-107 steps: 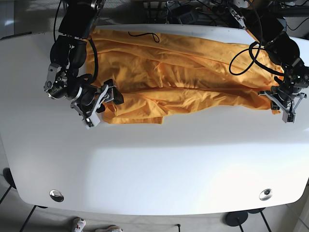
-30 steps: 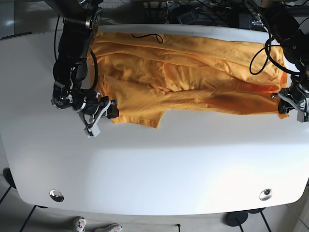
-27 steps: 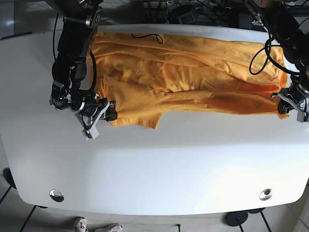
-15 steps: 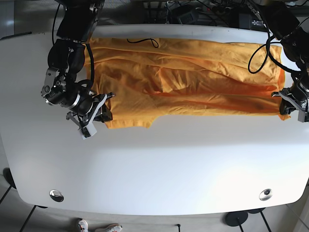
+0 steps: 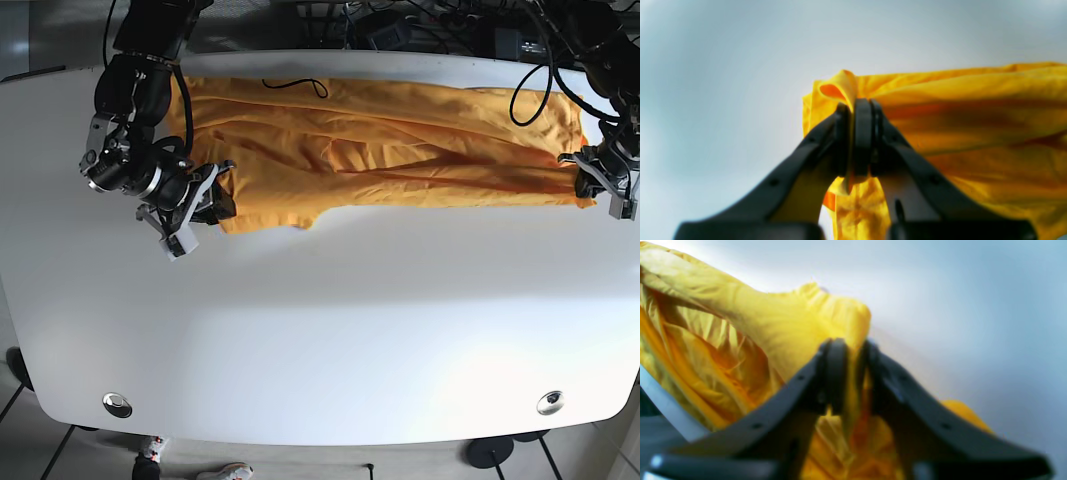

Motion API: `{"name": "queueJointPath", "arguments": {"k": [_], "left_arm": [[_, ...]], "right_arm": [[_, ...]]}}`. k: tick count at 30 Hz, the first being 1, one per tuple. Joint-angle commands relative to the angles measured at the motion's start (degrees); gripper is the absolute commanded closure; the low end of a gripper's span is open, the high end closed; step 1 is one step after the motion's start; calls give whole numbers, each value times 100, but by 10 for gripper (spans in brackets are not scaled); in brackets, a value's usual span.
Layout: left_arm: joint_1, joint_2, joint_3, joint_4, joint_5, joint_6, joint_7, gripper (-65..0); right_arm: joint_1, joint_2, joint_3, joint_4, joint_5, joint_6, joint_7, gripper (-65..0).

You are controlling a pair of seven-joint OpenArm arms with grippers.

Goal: Fold the T-shirt properly

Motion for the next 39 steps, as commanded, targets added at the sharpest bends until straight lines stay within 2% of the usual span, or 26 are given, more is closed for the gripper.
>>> {"name": "queueJointPath", "arguments": {"k": [1,3,5,10,15,20,25,30,33,39], "left_arm": [[-12,-144,-48,99,-85,-3,-126,0],[-12,-135,-48,90,-85,-3,-126,0],[-12,-144,-48,81,-77,-3,-126,0],[-12,-152,-48,81,-77,-3,-126,0],[-12,-126,-4,81,-77,-3,-126,0],[-12,-117,4,73,-68,-3,-126,0],[-20,-117,13,73,-68,-3,-126,0],[-20,-117,4,73,-68,-3,-126,0],[-20,-117,4,73,-68,-3,-126,0],[-20,-117,13,73,-68,-3,-126,0]], "right_arm": [[96,34,90,108,144,70,141,-327],[26,-1,213,275,153,88,141,-460],[-27,-10,169,662,153,88,141,-517],[-273,-10,169,759,153,88,114,-484],[-994,-54,134,530,144,88,158,-480],[-1231,-80,125,179,144,88,580,-480],[-1117,-116,-218,64,144,61,633,-480],[-941,-177,213,-235,117,26,651,-480],[-933,8,486,-94,144,44,624,-480],[-985,-1,503,-103,144,70,624,-480]]}}
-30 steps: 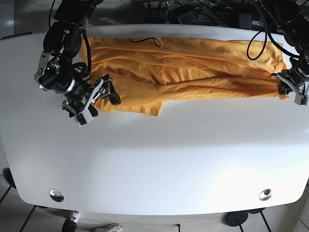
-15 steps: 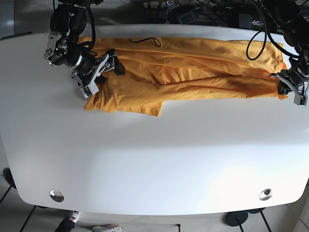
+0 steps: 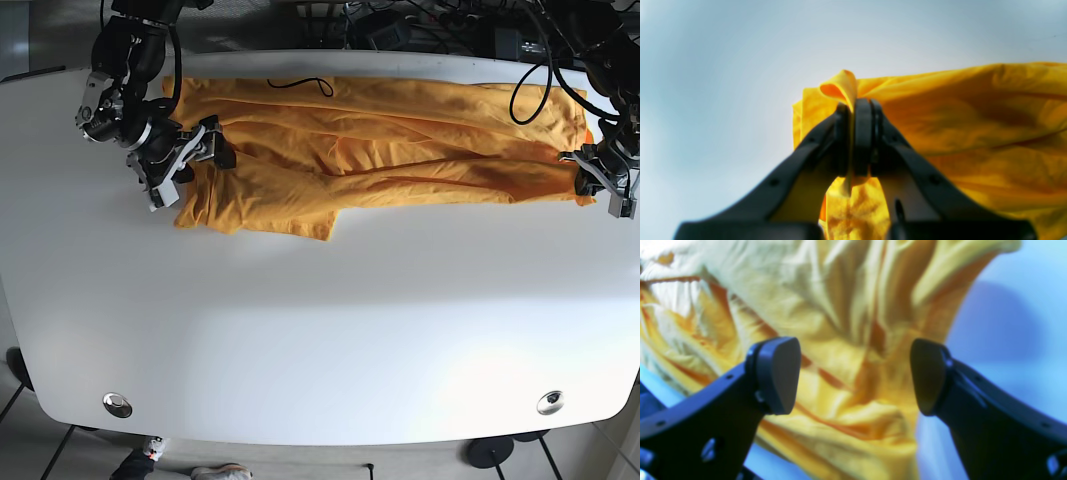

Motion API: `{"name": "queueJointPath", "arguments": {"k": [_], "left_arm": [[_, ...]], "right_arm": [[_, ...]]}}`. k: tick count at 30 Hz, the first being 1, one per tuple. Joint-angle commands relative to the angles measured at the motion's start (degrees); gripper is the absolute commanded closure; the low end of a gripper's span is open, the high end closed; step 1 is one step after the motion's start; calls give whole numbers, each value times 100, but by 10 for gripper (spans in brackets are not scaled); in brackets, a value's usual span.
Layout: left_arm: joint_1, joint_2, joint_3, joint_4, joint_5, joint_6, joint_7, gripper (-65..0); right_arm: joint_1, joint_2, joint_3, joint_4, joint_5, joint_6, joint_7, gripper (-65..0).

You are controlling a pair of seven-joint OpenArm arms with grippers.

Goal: Fold the T-shirt properly

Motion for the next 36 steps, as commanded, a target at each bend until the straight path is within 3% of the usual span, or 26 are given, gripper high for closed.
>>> {"name": "queueJointPath", "arguments": {"k": [1,3,12,15,19,22,25,29,36], "left_arm": [[-51,-128,-26,79,-70,-3,-124,0],[-51,-128,-26,79,-70,-3,-124,0],[-51,-128,-26,79,-70,-3,-124,0],[-51,-128,-35,79,-70,-3,-124,0],[-51,-128,-35,79,-70,-3,-124,0],[-51,-128,-35,79,-70,-3,-124,0],[-51,-128,-35,79,-70,-3,-124,0],[-60,-128,-35,79,-70,-3,-124,0],[-51,-128,-35,79,-70,-3,-124,0]], "right_arm": [[-2,-14,-19,83,126,57,93,-480],[-37,-138,-213,74,91,57,111,-480],[42,-173,-687,-31,126,13,146,-480],[183,-111,-591,-189,91,4,207,-480],[200,170,201,-40,135,31,207,-480],[429,337,280,-75,135,48,198,-480],[763,311,280,-75,135,31,-30,-480],[1106,12,262,-84,91,4,-144,-480],[1783,12,165,-1148,82,-4,-118,-480]]}}
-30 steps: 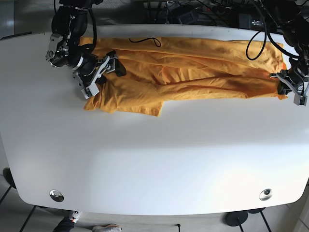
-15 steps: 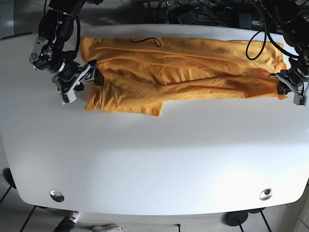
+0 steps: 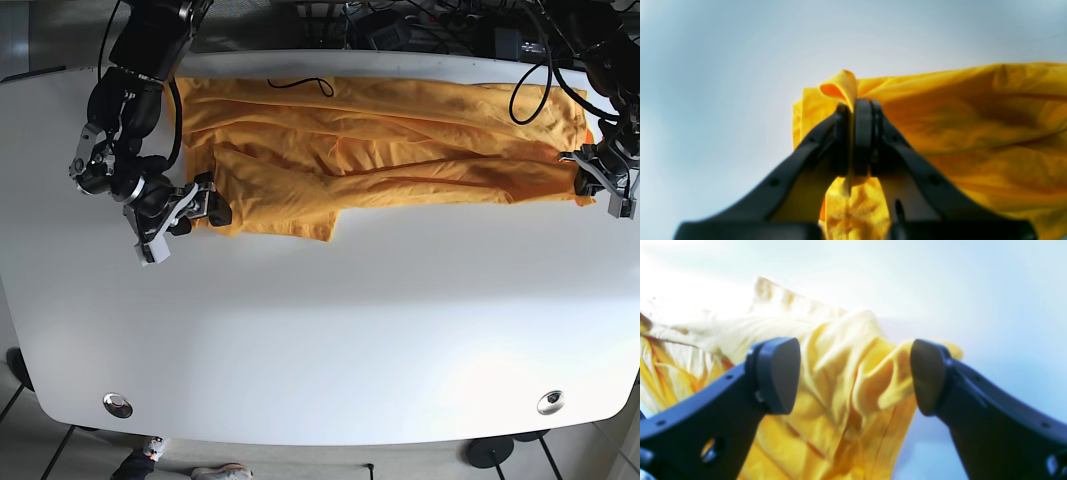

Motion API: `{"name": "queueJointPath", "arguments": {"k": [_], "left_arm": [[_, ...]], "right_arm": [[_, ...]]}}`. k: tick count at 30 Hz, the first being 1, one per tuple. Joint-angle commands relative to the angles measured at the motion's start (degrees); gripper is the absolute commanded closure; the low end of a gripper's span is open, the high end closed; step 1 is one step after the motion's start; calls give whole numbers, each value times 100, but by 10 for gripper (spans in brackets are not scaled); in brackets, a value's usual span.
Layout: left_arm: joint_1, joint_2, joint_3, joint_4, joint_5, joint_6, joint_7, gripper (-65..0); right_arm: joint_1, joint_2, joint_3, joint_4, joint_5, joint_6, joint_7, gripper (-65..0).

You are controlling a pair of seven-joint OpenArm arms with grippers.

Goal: Fold the T-shirt properly

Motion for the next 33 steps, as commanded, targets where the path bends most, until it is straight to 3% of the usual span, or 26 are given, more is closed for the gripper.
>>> {"name": "queueJointPath", "arguments": {"k": [1,3,5,8,13,16,21,25,33], "left_arm": [[-49,-128,-37,84,-68,-3,-124,0],[-49,-128,-37,84,-59,-3,-124,0],[-49,-128,-37,84,-68,-3,-124,0],[-49,-128,-37,84,-68,-3,-124,0],[-49,-128,-37,84,-68,-3,-124,0],[-49,-128,-37,84,-68,-3,-124,0],[-49,-128,-37,84,-68,-3,-124,0],[-49,-128,-37,84,-50,-3,-124,0],[-49,-128,-37,84,-42,-3,-124,0]], "right_arm": [[332,56,-229,-209,111,15,149,-480],[525,65,-660,-508,102,-64,369,-480],[719,65,-1213,-754,102,-407,650,-480],[965,73,-2066,-1202,102,-697,1116,-480],[1264,346,-3622,-2028,102,-1339,2118,-480],[1281,434,-4176,-2380,102,-1637,2663,-480],[1176,434,-4238,-2644,32,-1673,2971,-480],[851,355,-4238,-2134,-751,-1629,2936,-480],[631,-120,-4238,-2002,-2333,-1620,2953,-471]]}}
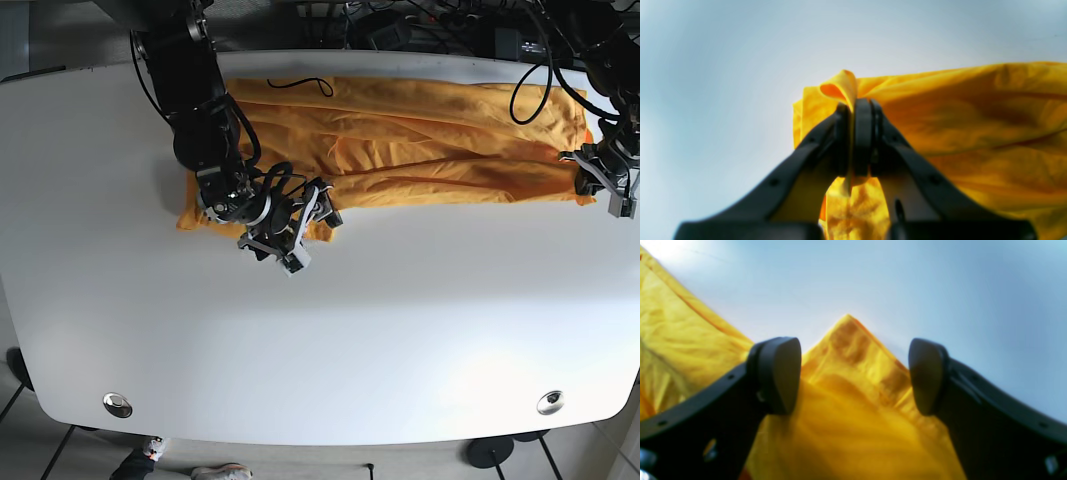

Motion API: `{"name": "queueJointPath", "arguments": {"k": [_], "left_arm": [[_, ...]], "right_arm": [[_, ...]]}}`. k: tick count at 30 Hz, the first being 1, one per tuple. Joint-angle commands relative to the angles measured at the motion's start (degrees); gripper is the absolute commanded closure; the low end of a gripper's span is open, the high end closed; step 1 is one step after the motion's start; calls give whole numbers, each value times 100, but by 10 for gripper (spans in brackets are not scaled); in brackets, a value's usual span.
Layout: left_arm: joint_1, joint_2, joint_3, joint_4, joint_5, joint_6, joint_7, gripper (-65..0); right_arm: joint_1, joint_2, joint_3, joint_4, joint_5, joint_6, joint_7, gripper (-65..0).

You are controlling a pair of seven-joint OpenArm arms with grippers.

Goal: Fold the T-shirt properly

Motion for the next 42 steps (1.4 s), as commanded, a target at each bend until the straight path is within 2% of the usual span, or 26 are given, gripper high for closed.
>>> {"name": "queueJointPath", "arguments": {"k": [1,4,5,6,8,11,19,21,26,30,37,38,40,42], "left_arm": [[-51,-128,-35,84,-48,-3,-124,0],[-51,-128,-35,84,-48,-3,-124,0],[-51,-128,-35,84,-48,-3,-124,0],[-51,-128,-35,84,-48,-3,-124,0],[-51,-128,-35,84,-48,-3,-124,0],[-60,-128,-35,84,-57,-3,-124,0],[-51,-128,-35,84,-48,-3,-124,0],[-51,-128,-35,84,-48,-3,-124,0],[-51,-137,-35,84,-48,-3,-132,0],[-42,-155,-44,84,-83,-3,-132,0],[-42,-172,-79,92,-48,-3,-132,0],[-42,-172,-79,92,-48,-3,-132,0],[-42,-172,-79,92,-39,-3,-132,0],[-42,-163,-61,84,-39,-3,-132,0]], "right_arm": [[-21,-120,-8,-22,-448,-33,-303,-411],[6,-129,-8,-22,-571,-33,-286,-185],[15,-129,-8,-22,-580,-33,-286,-73],[23,-129,-8,-22,-589,-33,-286,-14],[23,-129,-8,31,-580,-33,-286,-17],[-188,-129,1,928,-571,-33,-374,-17],[-926,-103,27,3644,-571,-33,-1807,-17],[-1181,-103,27,4057,-571,-33,-1983,-17],[-2095,3,36,4681,-571,-24,-1965,-17],[-2851,3,36,4699,-571,-24,-1851,-17],[-3379,20,36,4690,-571,-33,-1657,-22],[-3396,3,45,4690,-571,-33,-1657,-40],[-3370,3,62,4708,-571,-59,-1640,-162],[-3361,-68,352,4708,-457,-59,-1429,-284]]}}
